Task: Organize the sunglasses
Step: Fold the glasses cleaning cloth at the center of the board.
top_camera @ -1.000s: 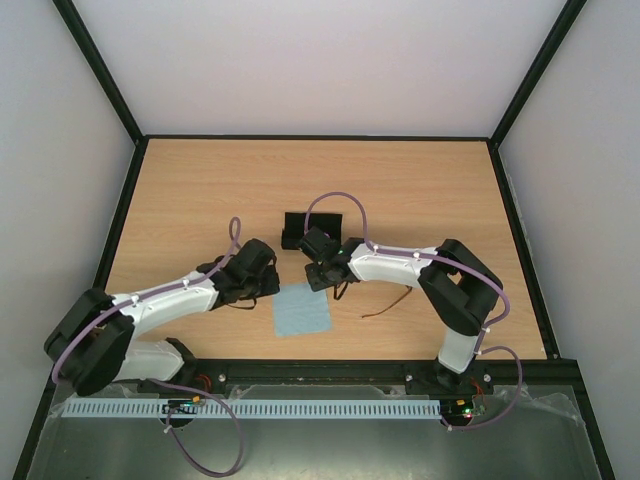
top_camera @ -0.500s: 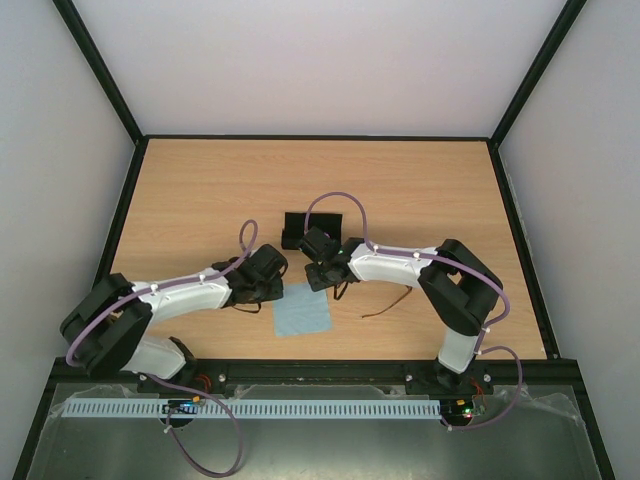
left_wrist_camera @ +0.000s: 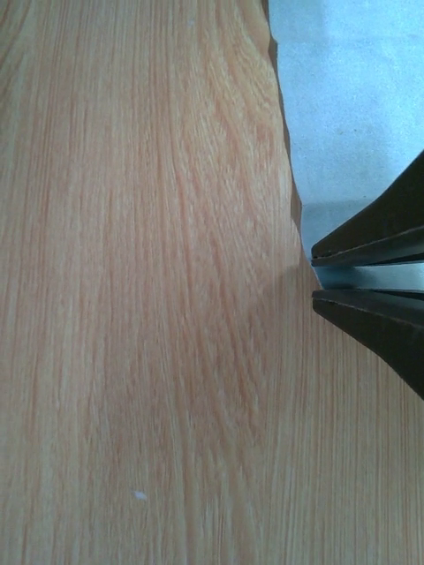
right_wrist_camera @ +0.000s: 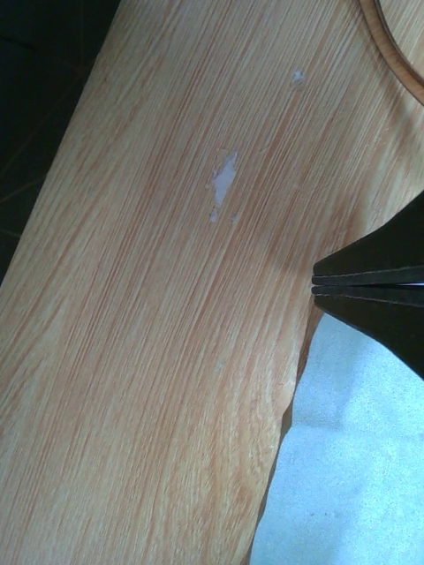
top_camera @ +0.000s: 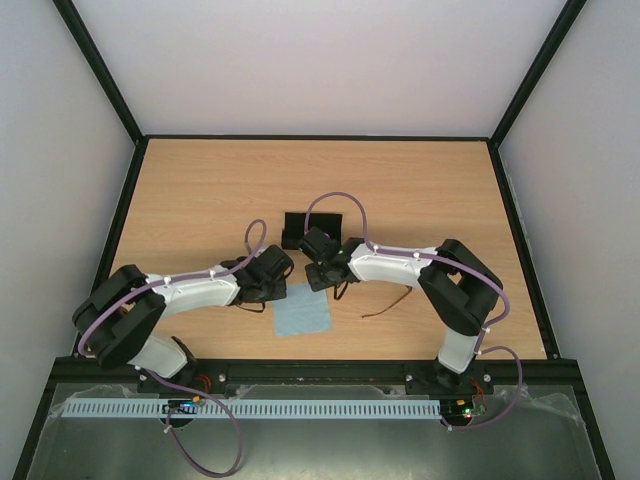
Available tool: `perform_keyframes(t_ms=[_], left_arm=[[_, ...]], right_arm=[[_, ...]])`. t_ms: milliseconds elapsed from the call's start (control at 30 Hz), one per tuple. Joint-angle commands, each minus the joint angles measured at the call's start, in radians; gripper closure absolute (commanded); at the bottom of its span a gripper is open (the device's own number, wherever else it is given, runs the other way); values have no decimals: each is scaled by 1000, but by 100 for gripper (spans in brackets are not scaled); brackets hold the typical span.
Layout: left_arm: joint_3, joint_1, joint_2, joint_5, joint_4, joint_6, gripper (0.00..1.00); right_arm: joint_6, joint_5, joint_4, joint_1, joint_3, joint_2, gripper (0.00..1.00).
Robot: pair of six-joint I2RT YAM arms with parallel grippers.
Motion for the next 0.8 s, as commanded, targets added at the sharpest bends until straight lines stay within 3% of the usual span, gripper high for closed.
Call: perform_keyframes(t_ms=[0,100,767], left_arm=[[15,-12,33,-13,-10,-8,93],[15,-16,36,-13,-10,-11,98],[75,-11,-4,-56,-7,-11,98]], right_arm=[[-4,19,-24,8,-14,-6,99],[-3,20,-23,8,-18,-7,99],[-22,53,-42,7,60,-13,99]])
